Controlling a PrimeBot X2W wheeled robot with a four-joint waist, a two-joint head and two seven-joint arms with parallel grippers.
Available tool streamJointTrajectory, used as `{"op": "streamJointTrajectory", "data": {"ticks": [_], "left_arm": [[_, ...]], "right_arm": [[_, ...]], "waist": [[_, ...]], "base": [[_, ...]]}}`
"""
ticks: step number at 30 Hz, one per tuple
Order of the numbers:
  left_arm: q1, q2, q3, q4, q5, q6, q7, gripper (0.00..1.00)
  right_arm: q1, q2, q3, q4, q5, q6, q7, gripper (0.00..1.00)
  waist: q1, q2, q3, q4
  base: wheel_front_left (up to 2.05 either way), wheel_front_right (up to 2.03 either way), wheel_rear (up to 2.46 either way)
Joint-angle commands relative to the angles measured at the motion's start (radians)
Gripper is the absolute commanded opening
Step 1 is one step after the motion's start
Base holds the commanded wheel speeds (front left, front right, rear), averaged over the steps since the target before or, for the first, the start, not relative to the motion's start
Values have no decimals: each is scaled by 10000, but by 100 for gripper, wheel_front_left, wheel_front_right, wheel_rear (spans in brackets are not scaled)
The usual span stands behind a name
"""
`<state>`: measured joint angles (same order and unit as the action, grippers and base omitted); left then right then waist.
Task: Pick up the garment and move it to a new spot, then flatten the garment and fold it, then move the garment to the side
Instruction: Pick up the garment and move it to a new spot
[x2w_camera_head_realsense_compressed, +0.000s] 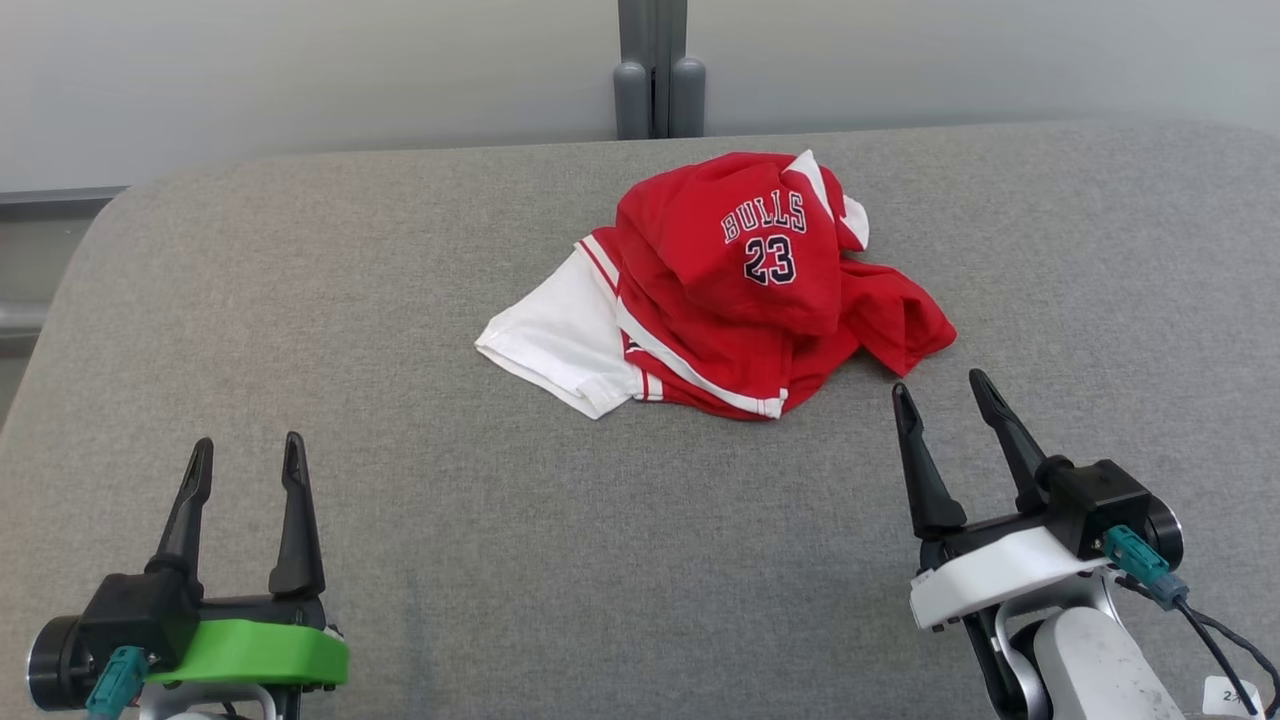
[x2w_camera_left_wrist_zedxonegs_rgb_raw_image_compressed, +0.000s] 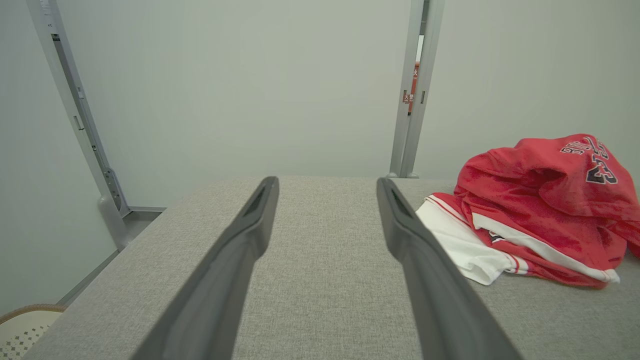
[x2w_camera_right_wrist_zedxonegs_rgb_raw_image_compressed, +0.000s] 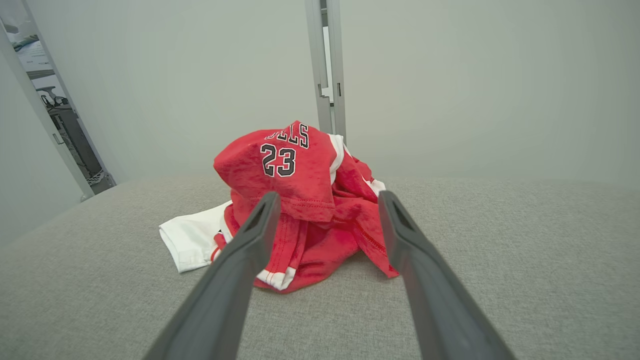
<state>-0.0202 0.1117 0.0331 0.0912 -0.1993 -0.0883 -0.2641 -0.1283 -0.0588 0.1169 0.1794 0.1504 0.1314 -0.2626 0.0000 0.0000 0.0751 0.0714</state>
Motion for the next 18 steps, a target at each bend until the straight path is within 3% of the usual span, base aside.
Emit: {"op": "streamJointTrajectory", "data": {"ticks": [1, 18], "left_arm": [[67, -11, 74, 9, 52, -74, -5, 100], [-49, -238, 319, 107, 362, -325, -5, 100]], "right_arm": [[81, -26, -2, 20, 30, -14, -34, 100], [111, 3, -51, 35, 49, -14, -34, 100]], "waist": [[0, 0, 12, -10], [0, 0, -9, -56]], "base": [[0, 0, 0], [0, 0, 0]]}}
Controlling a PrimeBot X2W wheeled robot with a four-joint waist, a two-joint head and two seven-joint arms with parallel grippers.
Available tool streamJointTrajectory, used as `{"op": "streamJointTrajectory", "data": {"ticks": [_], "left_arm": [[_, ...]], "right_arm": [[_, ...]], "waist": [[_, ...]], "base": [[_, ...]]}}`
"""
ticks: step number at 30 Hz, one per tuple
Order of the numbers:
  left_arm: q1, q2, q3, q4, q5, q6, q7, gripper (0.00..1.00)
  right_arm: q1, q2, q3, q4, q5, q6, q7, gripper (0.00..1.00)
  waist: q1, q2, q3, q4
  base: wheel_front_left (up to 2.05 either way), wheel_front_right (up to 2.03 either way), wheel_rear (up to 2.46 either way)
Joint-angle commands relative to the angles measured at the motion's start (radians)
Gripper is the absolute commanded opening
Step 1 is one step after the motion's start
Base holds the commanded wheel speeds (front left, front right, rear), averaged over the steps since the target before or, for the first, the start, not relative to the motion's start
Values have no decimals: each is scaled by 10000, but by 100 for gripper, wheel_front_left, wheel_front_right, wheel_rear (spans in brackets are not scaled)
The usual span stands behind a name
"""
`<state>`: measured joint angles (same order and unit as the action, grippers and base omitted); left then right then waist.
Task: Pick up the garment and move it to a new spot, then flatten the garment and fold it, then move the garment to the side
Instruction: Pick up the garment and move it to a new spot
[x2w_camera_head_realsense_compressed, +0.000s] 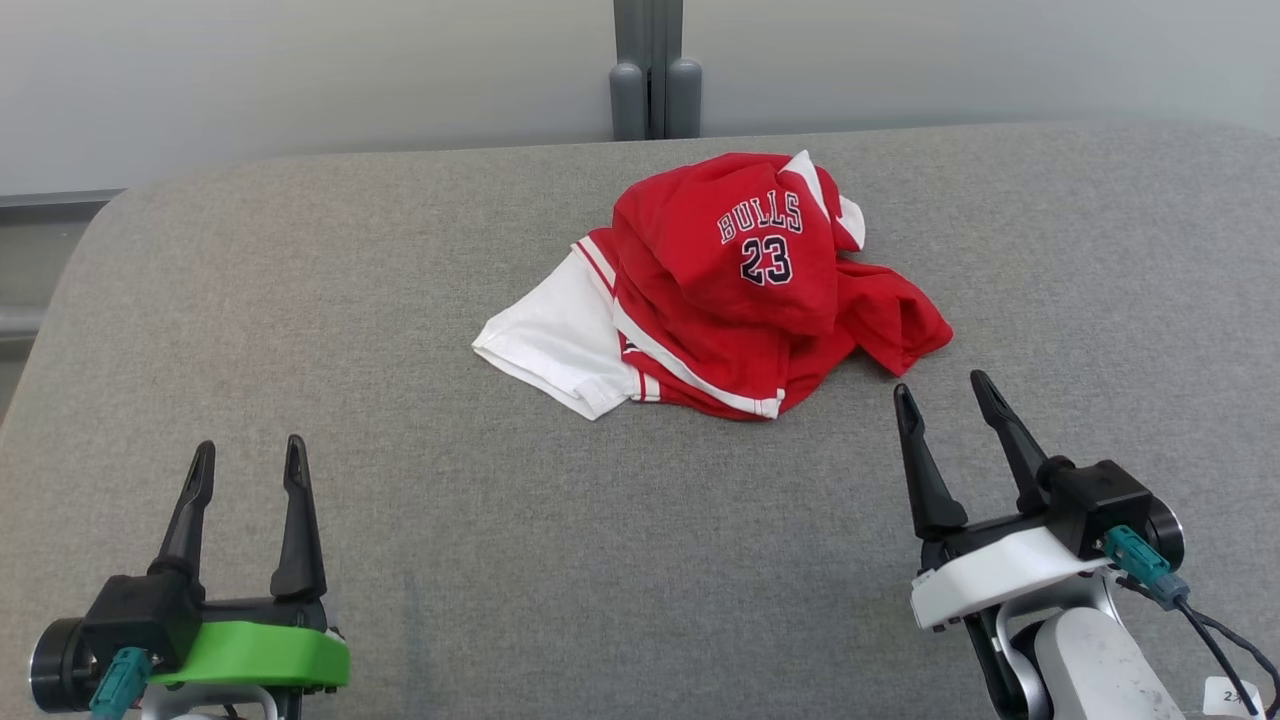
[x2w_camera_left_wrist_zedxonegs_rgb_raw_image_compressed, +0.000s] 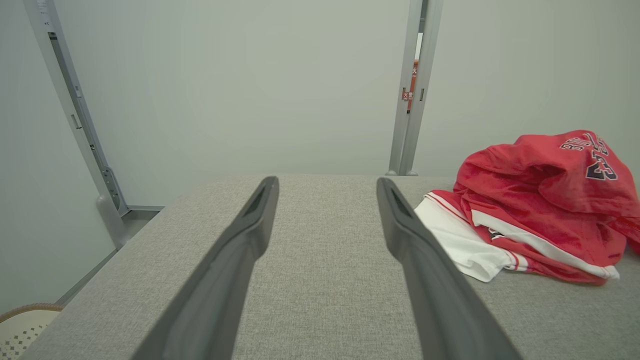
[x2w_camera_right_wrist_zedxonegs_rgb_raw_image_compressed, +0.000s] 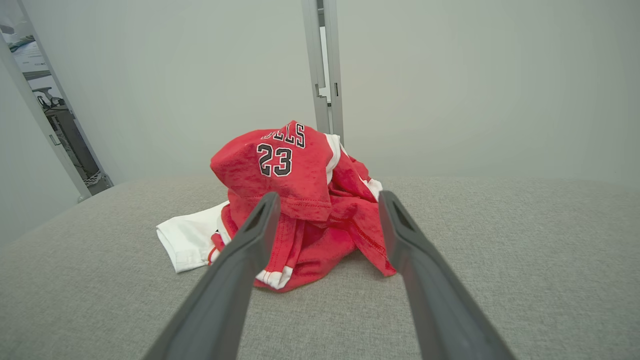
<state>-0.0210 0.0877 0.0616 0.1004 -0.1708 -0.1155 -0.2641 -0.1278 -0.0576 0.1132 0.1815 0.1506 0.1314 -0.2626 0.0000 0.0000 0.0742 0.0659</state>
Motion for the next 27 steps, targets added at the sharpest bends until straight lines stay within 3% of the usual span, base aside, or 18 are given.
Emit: {"op": "streamJointTrajectory", "data": {"ticks": [1, 12, 27], "left_arm": [[-50, -6, 45, 21, 89, -66, -5, 100], [-847, -99, -565, 230, 310, -140, -5, 100], [-4077, 421, -3299, 1681, 83, -169, -1, 100]], "right_arm": [[106, -8, -10, 12, 50, -14, -34, 100], [-145, -4, 43, 10, 100, -14, -34, 100], [-749, 36, 49, -228, 144, -14, -34, 100]], "waist": [[0, 0, -2, -7], [0, 0, 199, -459], [0, 0, 1566, -2000]], "base": [[0, 0, 0], [0, 0, 0], [0, 0, 0]]}}
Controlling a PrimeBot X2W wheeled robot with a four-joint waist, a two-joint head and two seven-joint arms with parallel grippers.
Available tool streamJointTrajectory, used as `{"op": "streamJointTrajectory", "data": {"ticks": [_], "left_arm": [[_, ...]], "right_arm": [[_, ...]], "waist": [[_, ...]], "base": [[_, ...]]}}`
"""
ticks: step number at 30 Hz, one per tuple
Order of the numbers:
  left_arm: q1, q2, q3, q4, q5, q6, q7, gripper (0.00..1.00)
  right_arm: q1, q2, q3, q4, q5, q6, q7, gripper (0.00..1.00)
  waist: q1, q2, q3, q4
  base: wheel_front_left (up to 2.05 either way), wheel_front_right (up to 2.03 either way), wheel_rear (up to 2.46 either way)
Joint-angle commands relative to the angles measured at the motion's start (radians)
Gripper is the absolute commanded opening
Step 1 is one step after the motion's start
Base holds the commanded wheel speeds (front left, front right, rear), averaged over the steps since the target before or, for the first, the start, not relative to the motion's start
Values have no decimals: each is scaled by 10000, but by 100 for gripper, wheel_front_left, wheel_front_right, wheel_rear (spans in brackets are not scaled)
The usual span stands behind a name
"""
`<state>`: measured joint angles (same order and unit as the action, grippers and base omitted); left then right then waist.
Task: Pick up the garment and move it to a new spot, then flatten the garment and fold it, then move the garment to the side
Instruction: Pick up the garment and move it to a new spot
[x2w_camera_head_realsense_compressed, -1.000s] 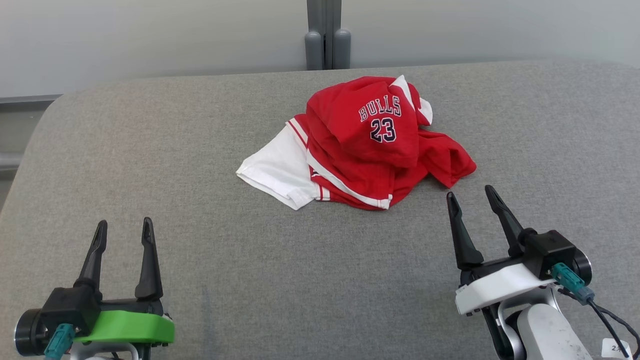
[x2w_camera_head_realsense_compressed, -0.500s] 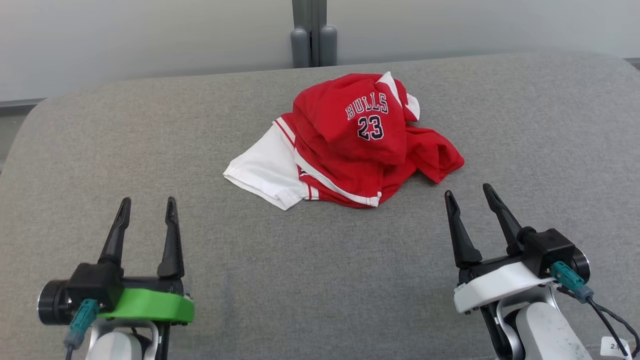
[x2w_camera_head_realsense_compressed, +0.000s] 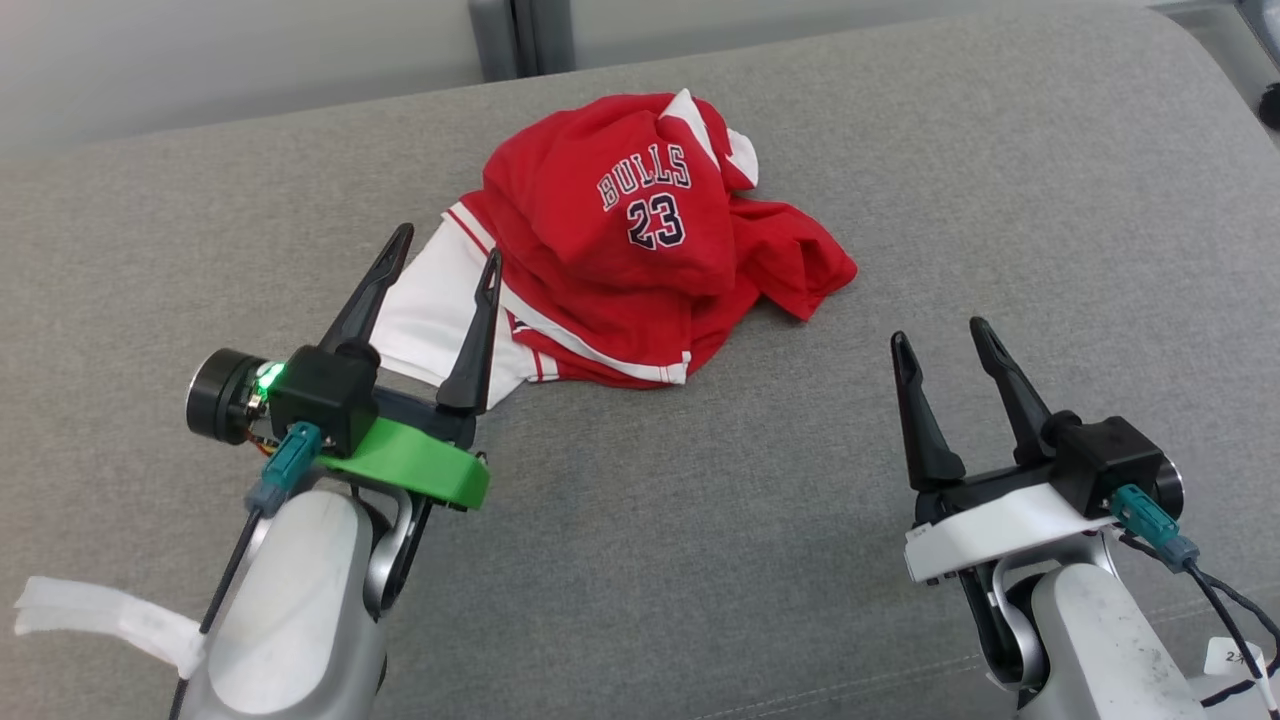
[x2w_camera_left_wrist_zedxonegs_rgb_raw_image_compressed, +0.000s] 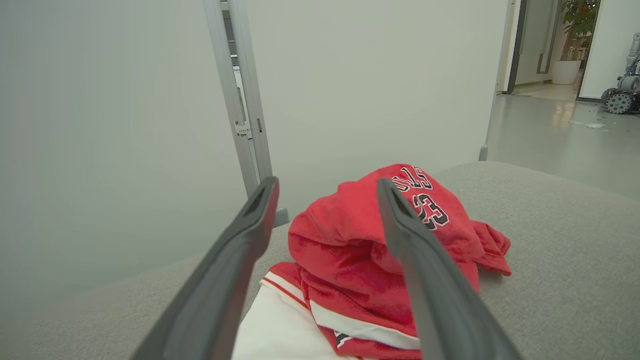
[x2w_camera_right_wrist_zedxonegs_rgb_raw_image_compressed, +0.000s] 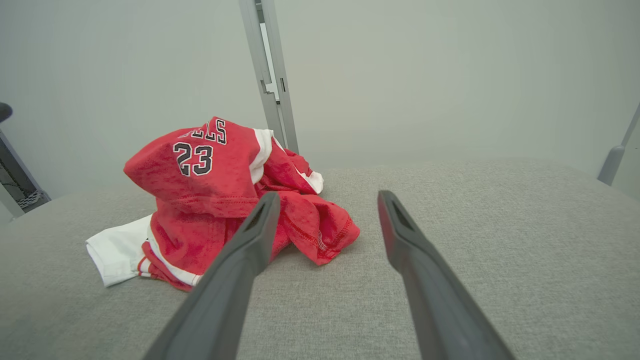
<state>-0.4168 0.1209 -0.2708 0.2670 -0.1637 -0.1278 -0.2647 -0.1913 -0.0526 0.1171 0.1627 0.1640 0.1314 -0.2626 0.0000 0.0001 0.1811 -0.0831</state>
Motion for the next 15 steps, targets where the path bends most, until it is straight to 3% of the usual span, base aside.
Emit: {"op": "streamJointTrajectory", "data": {"ticks": [1, 7, 15], "left_arm": [[-276, 118, -126, 186, -15, -46, 5, 100], [-1193, 300, -795, 1101, -221, -40, 6, 100], [-1532, 360, -886, 1736, -416, -41, 5, 100]], "right_arm": [[-135, -8, -6, -55, 12, -14, -34, 100], [-328, 10, -112, -164, 110, -14, -34, 100], [-419, 22, -247, -323, 187, -14, -34, 100]], "waist": [[0, -1, 579, -595], [0, -1, 1125, -1159], [0, -1, 1413, -1451]], "base": [[0, 0, 0], [0, 0, 0], [0, 0, 0]]}}
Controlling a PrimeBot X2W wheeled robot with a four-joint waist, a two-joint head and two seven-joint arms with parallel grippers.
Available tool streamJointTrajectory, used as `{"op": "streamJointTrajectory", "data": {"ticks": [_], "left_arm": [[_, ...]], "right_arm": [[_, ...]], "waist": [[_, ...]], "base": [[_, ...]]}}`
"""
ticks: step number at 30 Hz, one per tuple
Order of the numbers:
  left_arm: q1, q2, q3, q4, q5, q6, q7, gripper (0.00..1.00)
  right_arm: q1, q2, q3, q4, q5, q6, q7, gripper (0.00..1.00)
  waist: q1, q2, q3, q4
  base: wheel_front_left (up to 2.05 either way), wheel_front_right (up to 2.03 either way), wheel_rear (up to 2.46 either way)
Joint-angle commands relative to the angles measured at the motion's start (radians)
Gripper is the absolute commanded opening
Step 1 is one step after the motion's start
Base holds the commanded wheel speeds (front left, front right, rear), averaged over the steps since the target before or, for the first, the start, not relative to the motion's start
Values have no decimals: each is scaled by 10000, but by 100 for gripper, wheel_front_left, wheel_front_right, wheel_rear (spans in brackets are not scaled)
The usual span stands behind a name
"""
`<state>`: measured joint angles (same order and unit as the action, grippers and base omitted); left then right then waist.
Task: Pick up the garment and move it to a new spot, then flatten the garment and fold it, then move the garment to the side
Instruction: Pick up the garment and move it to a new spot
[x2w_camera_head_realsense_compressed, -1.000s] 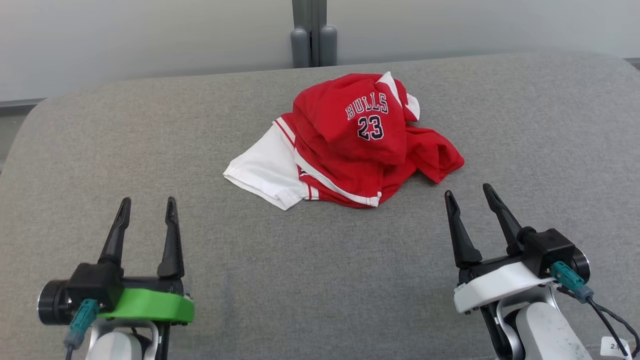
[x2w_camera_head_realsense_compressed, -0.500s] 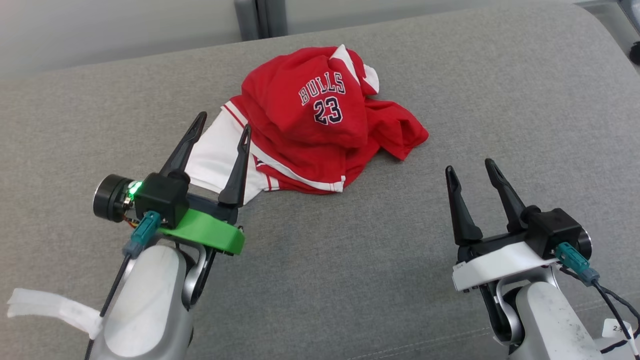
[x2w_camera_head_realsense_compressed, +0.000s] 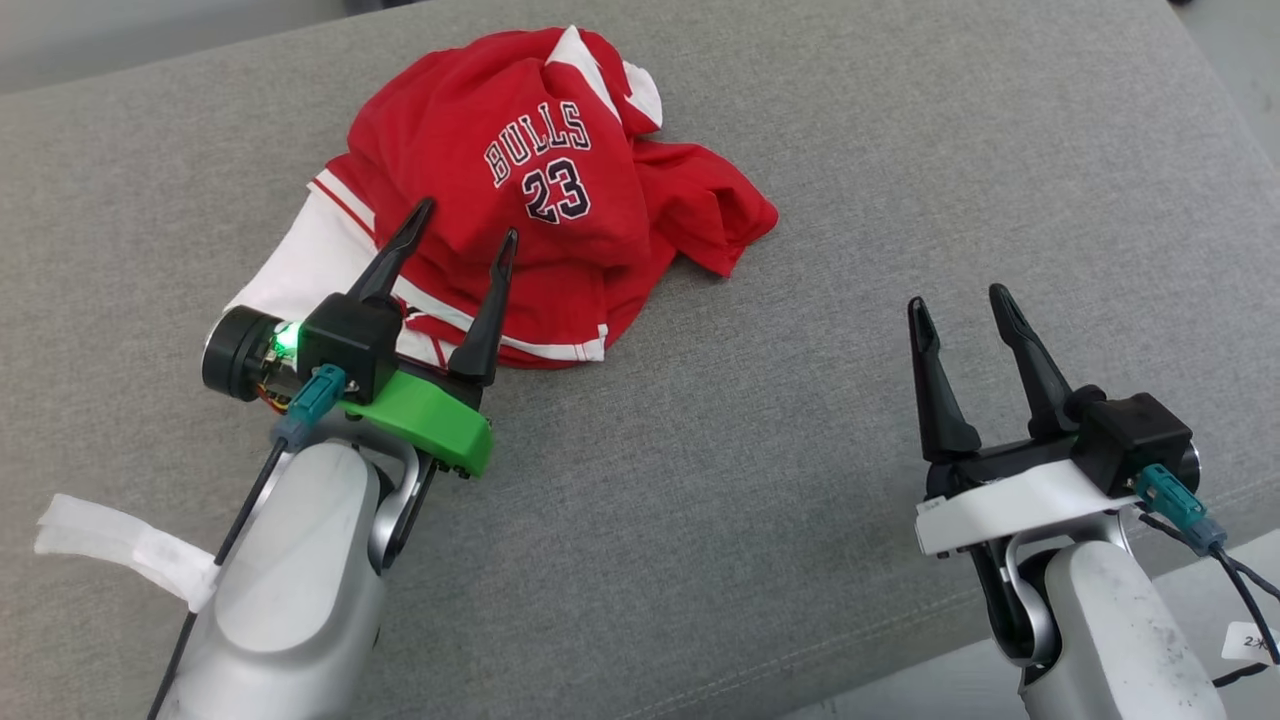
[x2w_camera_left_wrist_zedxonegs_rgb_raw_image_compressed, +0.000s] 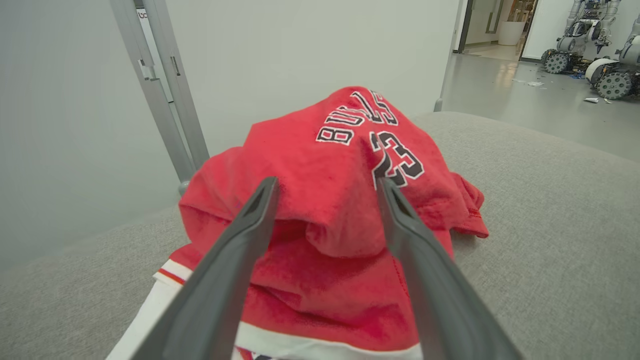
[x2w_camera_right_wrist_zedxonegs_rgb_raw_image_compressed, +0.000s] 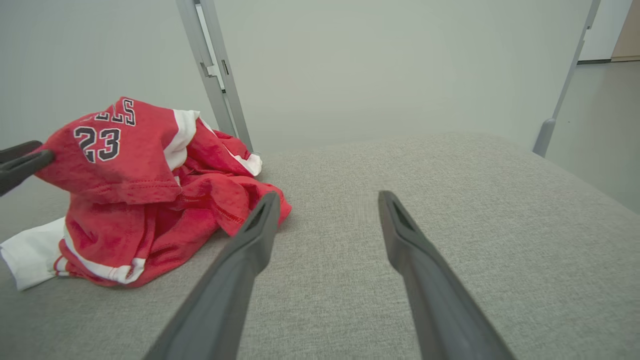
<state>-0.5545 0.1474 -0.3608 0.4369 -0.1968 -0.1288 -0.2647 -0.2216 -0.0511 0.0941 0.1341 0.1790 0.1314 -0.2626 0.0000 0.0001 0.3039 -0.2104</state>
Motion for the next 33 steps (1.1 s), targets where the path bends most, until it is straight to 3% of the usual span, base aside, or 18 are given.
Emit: {"op": "streamJointTrajectory", "data": {"ticks": [1, 3, 4, 5, 6, 19, 33], "left_arm": [[-165, 113, 26, 83, -90, -31, 5, 100], [-203, 145, 42, 216, -121, -31, 5, 100], [-235, 138, 17, 291, -128, -31, 5, 80], [-267, 130, -8, 324, -137, -32, 5, 28], [-296, 115, -36, 342, -156, -32, 5, 0], [-1418, 201, -787, -443, -142, -32, 4, 0], [-6984, 740, -2180, -2, -881, -31, 139, 0]], "right_arm": [[-123, 7, -25, -54, 49, -14, -33, 100], [-125, 8, -41, -81, 81, -14, -34, 100], [-118, 8, -40, -114, 97, -14, -34, 100], [-117, 7, -41, -140, 100, -14, -34, 100], [-107, 7, -52, -170, 105, -14, -34, 100], [-47, 5, -35, -34, 256, -14, -34, 100], [-165, 2, 71, 171, 861, -14, -34, 100]], "waist": [[0, -1, 206, -184], [0, -1, 250, -185], [0, -1, 268, -178], [0, -1, 278, -172], [0, -1, 288, -158], [0, -1, 44, 83], [0, -1, 194, -573]], "base": [[0, 0, 0], [0, 0, 0], [0, 0, 0], [0, 0, 0], [0, 0, 0], [0, 0, 0], [0, 0, 0]]}}
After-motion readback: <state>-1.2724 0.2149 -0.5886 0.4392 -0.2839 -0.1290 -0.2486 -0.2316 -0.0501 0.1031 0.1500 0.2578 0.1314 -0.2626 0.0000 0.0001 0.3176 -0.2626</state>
